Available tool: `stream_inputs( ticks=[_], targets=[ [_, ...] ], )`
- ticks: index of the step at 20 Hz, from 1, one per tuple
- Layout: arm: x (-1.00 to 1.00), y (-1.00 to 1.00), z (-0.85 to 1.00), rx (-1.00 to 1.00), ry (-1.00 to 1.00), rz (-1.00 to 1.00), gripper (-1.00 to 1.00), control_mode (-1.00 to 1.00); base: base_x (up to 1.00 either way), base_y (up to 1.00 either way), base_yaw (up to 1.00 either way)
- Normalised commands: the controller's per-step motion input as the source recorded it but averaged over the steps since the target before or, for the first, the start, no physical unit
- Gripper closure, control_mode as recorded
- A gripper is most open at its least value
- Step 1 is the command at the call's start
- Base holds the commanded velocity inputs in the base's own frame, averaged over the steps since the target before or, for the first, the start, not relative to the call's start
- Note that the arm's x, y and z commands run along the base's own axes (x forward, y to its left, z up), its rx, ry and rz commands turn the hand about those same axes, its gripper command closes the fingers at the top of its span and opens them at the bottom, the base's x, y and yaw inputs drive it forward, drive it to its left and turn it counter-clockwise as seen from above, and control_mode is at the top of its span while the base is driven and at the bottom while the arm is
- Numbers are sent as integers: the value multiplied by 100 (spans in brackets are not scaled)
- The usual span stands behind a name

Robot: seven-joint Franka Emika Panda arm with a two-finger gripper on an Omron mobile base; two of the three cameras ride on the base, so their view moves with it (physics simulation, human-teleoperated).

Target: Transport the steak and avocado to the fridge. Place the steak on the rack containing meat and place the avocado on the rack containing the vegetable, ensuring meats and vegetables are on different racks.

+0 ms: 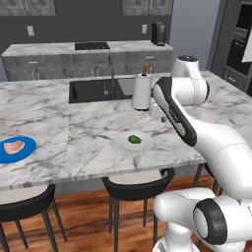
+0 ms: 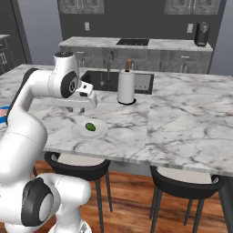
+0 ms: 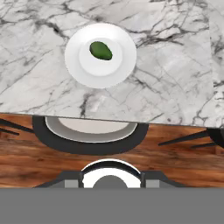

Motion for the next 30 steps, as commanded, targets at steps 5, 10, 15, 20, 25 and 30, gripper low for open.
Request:
stream_inputs(
  ticks=[5, 10, 15, 20, 25, 30],
  targets=[
    [-51, 9, -2, -1, -1, 3, -100, -100, 0, 0, 0],
    [-63, 28, -24, 0, 0, 10, -100, -100, 0, 0, 0],
    [5, 9, -41, 0, 0, 18, -100, -100, 0, 0, 0],
    [41, 0, -25, 0, 0, 22, -100, -100, 0, 0, 0],
    [63, 0, -21, 0, 1, 16, -100, -100, 0, 0, 0],
    [85, 0, -34, 0, 0, 7, -100, -100, 0, 0, 0]
  ],
)
